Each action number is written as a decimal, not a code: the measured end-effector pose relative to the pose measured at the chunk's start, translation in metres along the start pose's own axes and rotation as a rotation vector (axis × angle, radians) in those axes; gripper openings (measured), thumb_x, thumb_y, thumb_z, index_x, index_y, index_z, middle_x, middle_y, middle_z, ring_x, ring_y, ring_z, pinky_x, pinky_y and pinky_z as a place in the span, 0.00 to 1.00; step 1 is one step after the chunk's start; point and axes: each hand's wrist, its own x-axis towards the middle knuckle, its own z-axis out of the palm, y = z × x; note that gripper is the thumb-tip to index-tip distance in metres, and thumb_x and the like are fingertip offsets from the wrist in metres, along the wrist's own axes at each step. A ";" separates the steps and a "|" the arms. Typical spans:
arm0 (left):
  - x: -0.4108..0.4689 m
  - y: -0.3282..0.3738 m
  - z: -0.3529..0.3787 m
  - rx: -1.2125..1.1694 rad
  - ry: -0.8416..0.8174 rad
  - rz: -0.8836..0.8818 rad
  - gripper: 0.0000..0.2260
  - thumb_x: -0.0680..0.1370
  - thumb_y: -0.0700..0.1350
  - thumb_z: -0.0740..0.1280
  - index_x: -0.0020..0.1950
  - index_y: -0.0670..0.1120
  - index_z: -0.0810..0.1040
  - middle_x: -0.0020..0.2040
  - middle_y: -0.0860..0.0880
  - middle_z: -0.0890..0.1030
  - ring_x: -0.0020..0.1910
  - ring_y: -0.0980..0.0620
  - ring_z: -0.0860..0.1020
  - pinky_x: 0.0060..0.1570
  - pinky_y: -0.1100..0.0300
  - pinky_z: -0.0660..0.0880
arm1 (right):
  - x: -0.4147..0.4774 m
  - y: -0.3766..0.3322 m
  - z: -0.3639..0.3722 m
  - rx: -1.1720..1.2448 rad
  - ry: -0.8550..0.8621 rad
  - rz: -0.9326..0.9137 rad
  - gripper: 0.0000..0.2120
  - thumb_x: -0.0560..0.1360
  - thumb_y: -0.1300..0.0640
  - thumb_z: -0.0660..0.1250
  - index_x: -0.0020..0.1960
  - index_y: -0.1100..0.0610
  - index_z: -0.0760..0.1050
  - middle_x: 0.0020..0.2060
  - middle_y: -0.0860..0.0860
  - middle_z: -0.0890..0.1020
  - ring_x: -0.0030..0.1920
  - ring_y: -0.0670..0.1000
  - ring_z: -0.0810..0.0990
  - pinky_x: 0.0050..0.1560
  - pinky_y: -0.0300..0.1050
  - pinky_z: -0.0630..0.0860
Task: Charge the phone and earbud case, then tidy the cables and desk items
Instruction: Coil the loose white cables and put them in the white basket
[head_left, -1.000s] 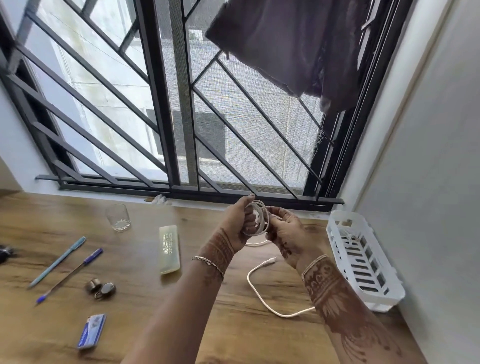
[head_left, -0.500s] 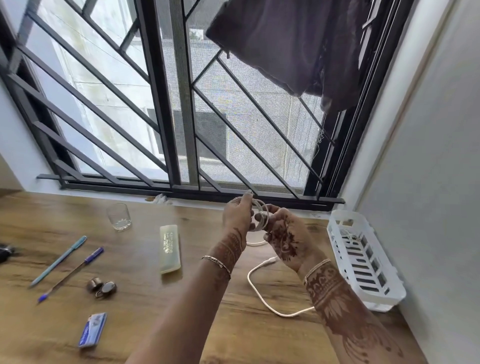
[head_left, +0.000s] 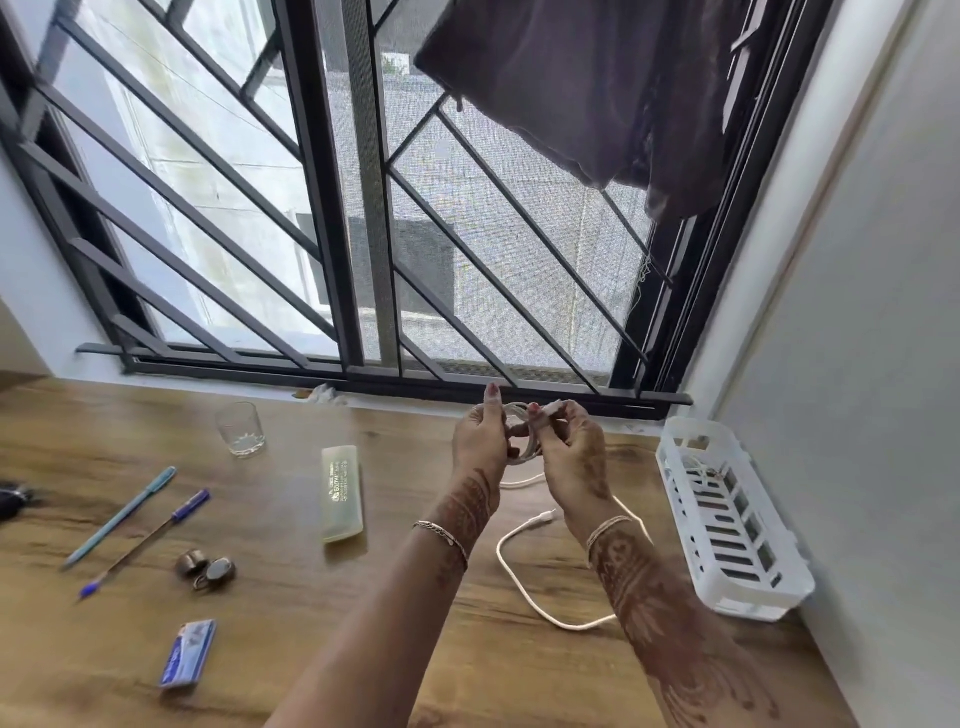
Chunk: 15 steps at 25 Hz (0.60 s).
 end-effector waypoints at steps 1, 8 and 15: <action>0.001 -0.002 -0.001 0.031 0.005 0.021 0.19 0.79 0.57 0.60 0.33 0.48 0.71 0.26 0.53 0.72 0.23 0.57 0.69 0.22 0.65 0.68 | 0.000 0.000 0.001 -0.074 0.031 -0.045 0.10 0.75 0.49 0.68 0.37 0.52 0.73 0.33 0.47 0.82 0.34 0.45 0.79 0.43 0.49 0.77; 0.011 -0.013 -0.016 0.319 -0.147 0.207 0.11 0.77 0.53 0.65 0.47 0.45 0.78 0.33 0.55 0.73 0.30 0.61 0.72 0.30 0.66 0.72 | 0.006 0.006 -0.008 -0.128 0.132 -0.004 0.11 0.76 0.45 0.65 0.39 0.50 0.75 0.33 0.46 0.82 0.33 0.48 0.81 0.40 0.58 0.80; 0.006 -0.017 -0.013 0.138 -0.113 0.119 0.10 0.79 0.47 0.64 0.41 0.45 0.77 0.29 0.53 0.71 0.25 0.61 0.70 0.24 0.68 0.70 | 0.015 0.008 -0.013 -0.007 0.092 0.168 0.07 0.77 0.55 0.66 0.42 0.56 0.74 0.37 0.54 0.83 0.31 0.49 0.80 0.31 0.46 0.79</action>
